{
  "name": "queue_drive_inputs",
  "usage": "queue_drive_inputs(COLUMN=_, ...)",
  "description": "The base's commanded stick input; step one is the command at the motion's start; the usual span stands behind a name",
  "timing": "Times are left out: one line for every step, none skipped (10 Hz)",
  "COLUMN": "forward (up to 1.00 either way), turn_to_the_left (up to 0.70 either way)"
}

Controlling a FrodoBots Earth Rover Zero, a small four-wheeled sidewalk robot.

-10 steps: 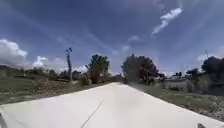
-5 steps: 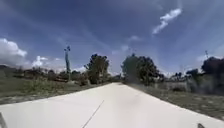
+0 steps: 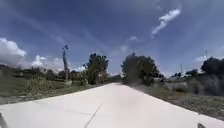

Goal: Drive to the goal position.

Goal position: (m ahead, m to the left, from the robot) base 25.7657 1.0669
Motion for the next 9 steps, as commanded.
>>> queue_drive_inputs(forward=0.85, turn_to_the_left=0.00)
queue_drive_inputs(forward=0.85, turn_to_the_left=0.00)
queue_drive_inputs(forward=0.85, turn_to_the_left=0.00)
queue_drive_inputs(forward=0.85, turn_to_the_left=0.00)
queue_drive_inputs(forward=0.85, turn_to_the_left=0.00)
queue_drive_inputs(forward=0.85, turn_to_the_left=0.00)
queue_drive_inputs(forward=0.85, turn_to_the_left=0.00)
queue_drive_inputs(forward=0.85, turn_to_the_left=0.00)
queue_drive_inputs(forward=0.85, turn_to_the_left=0.00)
